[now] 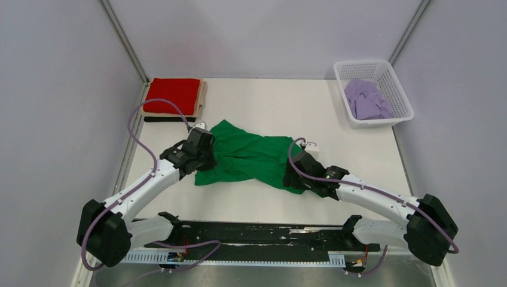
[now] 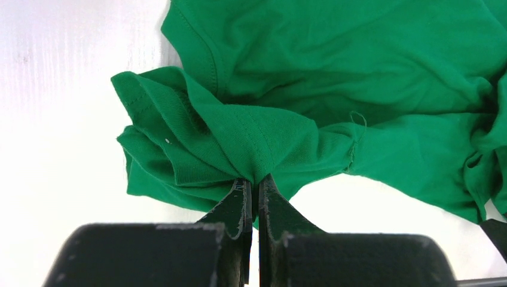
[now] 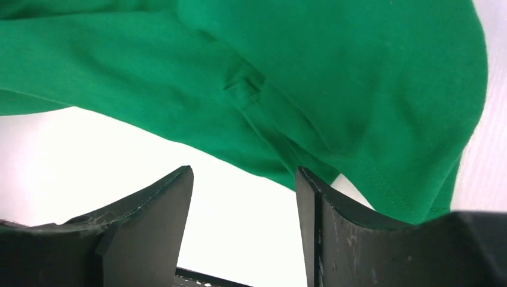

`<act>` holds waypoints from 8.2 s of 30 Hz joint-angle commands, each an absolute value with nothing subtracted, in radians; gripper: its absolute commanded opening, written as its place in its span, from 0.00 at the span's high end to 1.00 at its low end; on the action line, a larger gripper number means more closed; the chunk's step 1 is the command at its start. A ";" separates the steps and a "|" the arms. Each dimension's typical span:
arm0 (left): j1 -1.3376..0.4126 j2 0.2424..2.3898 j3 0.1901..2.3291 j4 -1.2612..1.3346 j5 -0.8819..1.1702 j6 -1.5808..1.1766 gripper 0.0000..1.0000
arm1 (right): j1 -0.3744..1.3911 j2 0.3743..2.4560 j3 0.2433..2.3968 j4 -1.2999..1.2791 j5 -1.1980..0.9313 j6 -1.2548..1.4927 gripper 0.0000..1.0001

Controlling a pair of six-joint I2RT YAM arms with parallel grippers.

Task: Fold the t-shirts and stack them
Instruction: Flatten out the tshirt

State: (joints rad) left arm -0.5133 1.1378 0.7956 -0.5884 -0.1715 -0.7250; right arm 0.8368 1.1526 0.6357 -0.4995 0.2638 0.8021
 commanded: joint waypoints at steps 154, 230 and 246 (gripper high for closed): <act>-0.363 1.346 0.996 -0.398 -0.092 -0.733 0.00 | 0.172 1.231 0.656 -0.099 -0.079 0.625 0.00; -0.296 2.269 1.809 -0.169 0.095 -0.772 0.00 | 0.158 1.537 0.729 -0.158 -0.056 0.615 0.00; -0.298 2.364 1.893 -0.115 0.144 -0.818 0.00 | 0.157 1.543 0.729 -0.144 -0.063 0.598 0.00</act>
